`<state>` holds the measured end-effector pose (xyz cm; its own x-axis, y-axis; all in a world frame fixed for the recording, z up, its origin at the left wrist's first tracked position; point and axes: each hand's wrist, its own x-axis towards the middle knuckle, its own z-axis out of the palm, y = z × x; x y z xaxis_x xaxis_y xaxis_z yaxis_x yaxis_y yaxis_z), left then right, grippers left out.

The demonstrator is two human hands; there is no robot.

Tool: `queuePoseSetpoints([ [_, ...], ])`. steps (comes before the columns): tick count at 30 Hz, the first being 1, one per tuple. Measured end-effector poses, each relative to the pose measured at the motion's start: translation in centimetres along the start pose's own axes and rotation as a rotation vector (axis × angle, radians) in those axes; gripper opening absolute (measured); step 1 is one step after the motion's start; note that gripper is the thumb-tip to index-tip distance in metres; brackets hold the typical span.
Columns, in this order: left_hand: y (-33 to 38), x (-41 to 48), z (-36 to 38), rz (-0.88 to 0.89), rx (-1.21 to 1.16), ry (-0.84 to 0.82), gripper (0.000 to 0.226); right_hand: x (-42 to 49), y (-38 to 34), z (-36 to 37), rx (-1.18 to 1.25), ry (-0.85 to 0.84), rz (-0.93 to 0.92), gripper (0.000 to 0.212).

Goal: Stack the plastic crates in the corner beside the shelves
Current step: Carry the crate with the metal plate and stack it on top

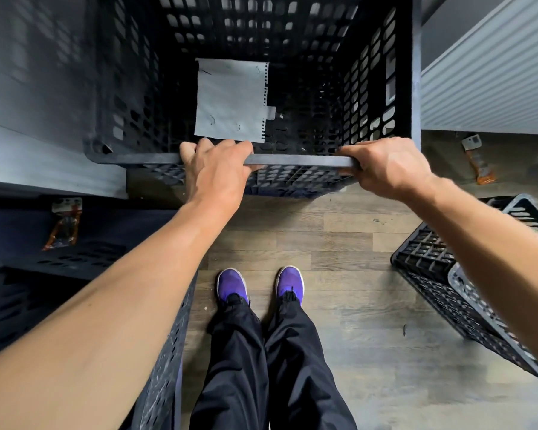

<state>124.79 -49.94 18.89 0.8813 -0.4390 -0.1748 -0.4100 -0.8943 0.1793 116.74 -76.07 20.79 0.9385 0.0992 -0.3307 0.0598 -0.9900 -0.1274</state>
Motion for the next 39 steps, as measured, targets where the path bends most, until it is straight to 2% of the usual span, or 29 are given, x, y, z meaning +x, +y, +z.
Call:
queuePoseSetpoints([
  [6, 1.5, -1.0, 0.9, 0.015, -0.023, 0.02, 0.008, -1.2, 0.3, 0.7, 0.011, 0.022, 0.09, 0.022],
  [11, 1.3, -0.5, 0.5, 0.028, -0.089, -0.022, 0.023, -1.1, 0.1, 0.9, 0.043, -0.01, 0.158, 0.019],
  [16, 0.4, -0.2, 0.3, 0.055, -0.173, -0.054, 0.017, -1.0, -0.1, 0.5, 0.055, -0.023, 0.131, 0.021],
  [21, 0.2, 0.0, 0.0, 0.057, -0.154, -0.054, 0.017, -0.9, -0.4, 0.8, 0.044, 0.022, 0.135, 0.024],
  [27, 0.3, -0.4, 0.1, 0.07, -0.156, -0.046, 0.02, -1.1, -0.6, 0.7, 0.062, -0.016, 0.131, 0.026],
  [31, 0.0, -0.7, 0.2, 0.076, -0.134, -0.027, 0.016, -1.6, -0.8, 1.3, 0.052, 0.061, 0.124, 0.025],
  [39, 0.1, -0.6, -0.1, 0.079, -0.12, -0.038, 0.016, -1.2, -0.5, 1.2, 0.046, -0.014, 0.121, 0.021],
])
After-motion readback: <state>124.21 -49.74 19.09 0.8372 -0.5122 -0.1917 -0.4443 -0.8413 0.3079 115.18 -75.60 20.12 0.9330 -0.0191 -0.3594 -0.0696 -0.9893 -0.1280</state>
